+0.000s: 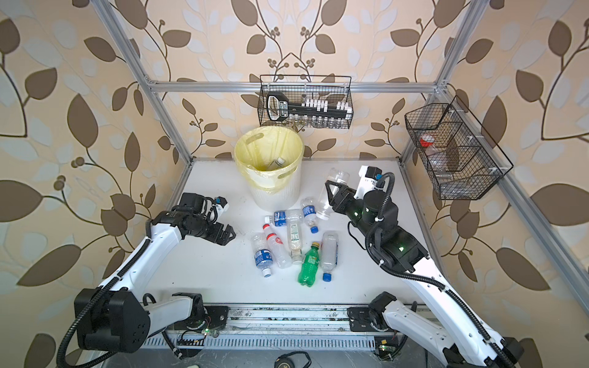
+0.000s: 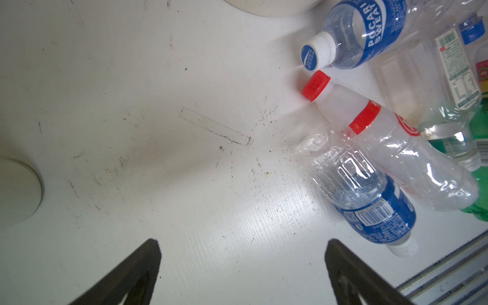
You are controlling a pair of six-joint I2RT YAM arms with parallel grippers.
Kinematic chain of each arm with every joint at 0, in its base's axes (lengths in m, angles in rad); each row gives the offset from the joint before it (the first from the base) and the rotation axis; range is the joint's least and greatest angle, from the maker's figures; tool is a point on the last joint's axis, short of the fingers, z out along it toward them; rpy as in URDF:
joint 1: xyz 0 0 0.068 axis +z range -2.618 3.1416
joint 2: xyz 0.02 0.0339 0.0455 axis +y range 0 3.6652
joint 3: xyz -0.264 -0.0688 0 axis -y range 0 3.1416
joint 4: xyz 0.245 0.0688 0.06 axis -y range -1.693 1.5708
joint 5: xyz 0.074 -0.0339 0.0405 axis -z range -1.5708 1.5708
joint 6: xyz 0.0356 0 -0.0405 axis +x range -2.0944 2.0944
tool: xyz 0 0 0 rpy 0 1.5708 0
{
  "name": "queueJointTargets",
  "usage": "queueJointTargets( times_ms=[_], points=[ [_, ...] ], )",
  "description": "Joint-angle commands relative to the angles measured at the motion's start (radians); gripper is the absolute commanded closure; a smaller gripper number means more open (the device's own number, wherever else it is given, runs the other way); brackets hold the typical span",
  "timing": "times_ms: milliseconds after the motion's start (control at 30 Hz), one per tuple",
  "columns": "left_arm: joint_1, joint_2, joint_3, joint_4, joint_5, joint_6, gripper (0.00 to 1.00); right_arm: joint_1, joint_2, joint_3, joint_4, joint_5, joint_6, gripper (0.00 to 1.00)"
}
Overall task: Throw the plastic bottles in the bin
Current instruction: Throw the plastic bottle into the trash bin.
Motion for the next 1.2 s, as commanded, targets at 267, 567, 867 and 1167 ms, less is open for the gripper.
queueJointTargets(
  times_ms=[267, 567, 867, 1167],
  points=[
    [0.013, 0.000, 0.027, 0.004, -0.006, -0.002, 0.01, 0.028, 0.113, 0.116, 0.010, 0.019, -0.027, 0.60],
    [0.015, 0.004, 0.031, 0.000, -0.018, -0.003, 0.01, 0.040, 0.732, 0.753, 0.055, -0.065, -0.147, 0.57],
    [0.030, -0.006, 0.034, -0.021, -0.005, -0.007, 0.01, 0.084, 1.113, 1.404, -0.285, 0.047, -0.246, 0.00],
    [0.032, 0.018, 0.050, -0.028, 0.034, -0.002, 0.01, 0.116, 0.651, 0.718, 0.001, 0.044, -0.218, 0.00]
  ],
)
